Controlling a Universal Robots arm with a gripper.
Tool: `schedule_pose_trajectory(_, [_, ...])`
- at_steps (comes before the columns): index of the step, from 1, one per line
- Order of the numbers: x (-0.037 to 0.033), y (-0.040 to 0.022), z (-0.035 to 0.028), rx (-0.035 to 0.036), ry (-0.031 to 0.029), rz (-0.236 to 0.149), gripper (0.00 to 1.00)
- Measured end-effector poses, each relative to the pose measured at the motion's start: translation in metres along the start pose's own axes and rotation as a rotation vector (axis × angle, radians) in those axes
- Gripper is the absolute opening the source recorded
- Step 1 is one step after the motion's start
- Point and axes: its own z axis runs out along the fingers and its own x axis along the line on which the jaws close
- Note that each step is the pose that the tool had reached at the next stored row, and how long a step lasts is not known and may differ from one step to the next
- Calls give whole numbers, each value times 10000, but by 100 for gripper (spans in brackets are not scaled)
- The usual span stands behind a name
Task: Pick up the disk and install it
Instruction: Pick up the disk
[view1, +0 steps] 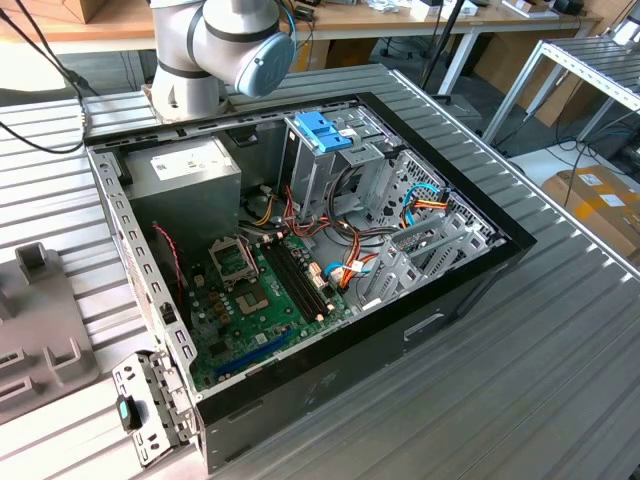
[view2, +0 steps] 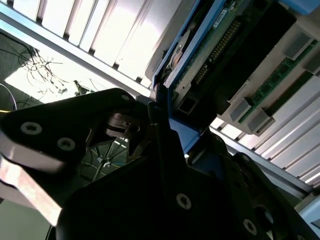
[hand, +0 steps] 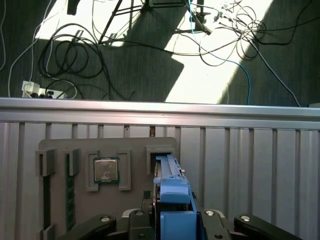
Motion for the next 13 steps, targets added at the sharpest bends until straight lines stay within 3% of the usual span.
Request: schedule_pose_trajectory(13, [-3, 4, -86, 0, -29, -1, 37])
